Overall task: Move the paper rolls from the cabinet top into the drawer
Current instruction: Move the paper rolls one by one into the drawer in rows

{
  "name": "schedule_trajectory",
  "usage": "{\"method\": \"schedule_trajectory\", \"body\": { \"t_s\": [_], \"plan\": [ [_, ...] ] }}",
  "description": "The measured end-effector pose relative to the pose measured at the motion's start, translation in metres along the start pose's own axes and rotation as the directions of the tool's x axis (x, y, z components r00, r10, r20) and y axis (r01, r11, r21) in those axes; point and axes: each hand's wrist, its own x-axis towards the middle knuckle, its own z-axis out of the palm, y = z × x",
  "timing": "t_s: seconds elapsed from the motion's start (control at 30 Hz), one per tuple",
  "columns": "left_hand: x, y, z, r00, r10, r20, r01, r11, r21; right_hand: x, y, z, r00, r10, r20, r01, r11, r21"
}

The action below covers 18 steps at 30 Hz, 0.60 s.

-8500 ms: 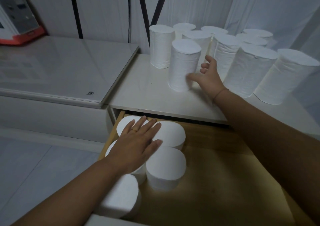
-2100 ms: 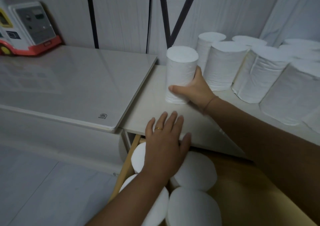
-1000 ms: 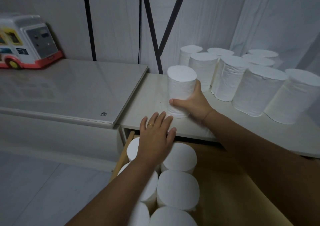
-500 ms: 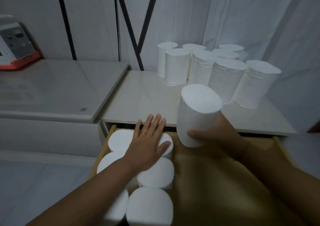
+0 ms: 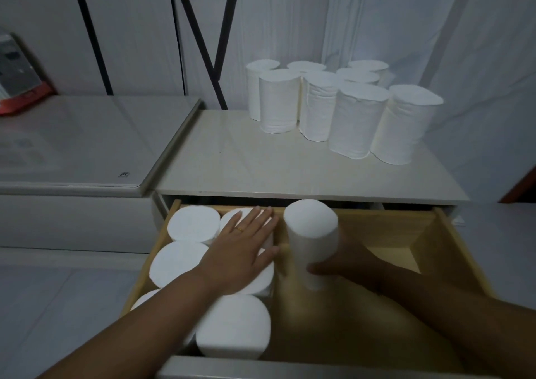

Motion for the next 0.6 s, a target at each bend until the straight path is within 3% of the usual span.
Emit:
{"method": "schedule_trajectory", "body": {
  "t_s": [0.23,0.37,0.5,0.6],
  "plan": [
    [0.001,-0.001,0.002,1.000,-0.006,0.016,0.007,0.998,-0.060,0.005,0.018,0.007,0.996,0.021,0.089,-0.021,1.000,0.007],
    [0.001,-0.002,0.003,1.000,0.001,0.009,-0.001,0.998,-0.066,0.006,0.017,-0.002,0.996,0.017,0.085,-0.009,0.995,-0.096],
    [0.000,-0.001,0.002,1.000,0.004,0.012,-0.003,0.998,-0.069,0.008,0.023,-0.007,0.998,0.028,-0.062,-0.042,0.970,-0.239],
    [0.000,-0.001,0.002,1.000,0.013,0.014,-0.012,0.999,-0.049,0.008,0.024,-0.010,0.980,0.141,-0.138,-0.169,0.961,-0.221]
  ]
}}
